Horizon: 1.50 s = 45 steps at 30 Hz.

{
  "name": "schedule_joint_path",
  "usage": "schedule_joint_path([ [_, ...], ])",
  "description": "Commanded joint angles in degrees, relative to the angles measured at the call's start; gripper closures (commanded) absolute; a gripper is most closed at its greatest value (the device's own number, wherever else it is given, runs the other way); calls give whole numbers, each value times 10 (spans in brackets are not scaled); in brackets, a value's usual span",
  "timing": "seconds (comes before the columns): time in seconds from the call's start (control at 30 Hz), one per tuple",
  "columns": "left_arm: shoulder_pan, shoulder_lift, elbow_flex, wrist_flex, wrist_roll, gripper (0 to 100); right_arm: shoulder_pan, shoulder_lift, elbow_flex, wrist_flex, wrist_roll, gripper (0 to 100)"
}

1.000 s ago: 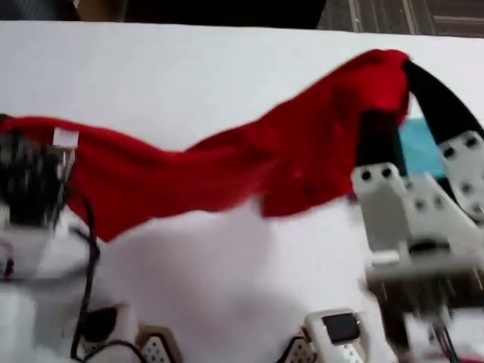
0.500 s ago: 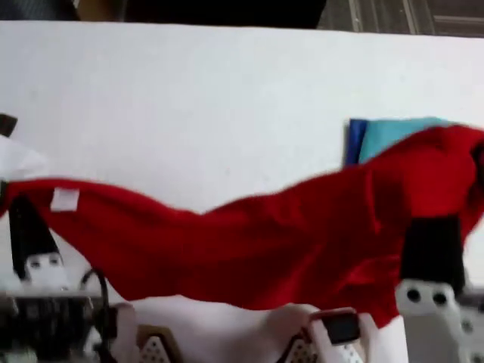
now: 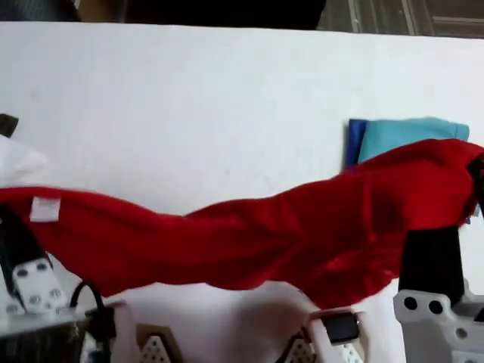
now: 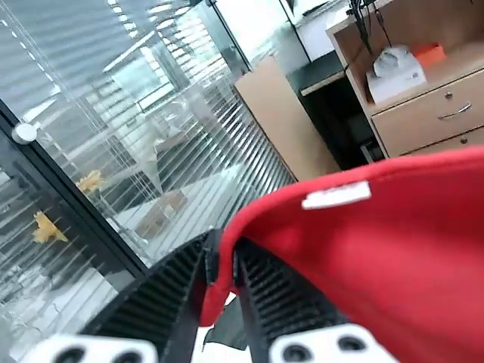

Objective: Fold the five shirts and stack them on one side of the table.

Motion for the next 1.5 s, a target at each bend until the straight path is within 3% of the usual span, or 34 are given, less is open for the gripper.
schedule_joint_path([
  [0.0,-4,4,96,-53,-10,975,2,6,-5,13,1,978],
  [0.2,-3,3,238,-121,-102,975,2,1,18,13,1,978],
  [0.5,-64,-1,245,-160,-52,975,2,1,28,15,1,978],
  [0.7,-65,-2,183,-127,-52,975,2,0,26,15,0,978],
  [1.07,-63,1,-38,4,-33,975,3,-77,27,15,4,978],
  [1.47,-63,2,-53,16,-33,976,3,-83,30,15,5,978],
])
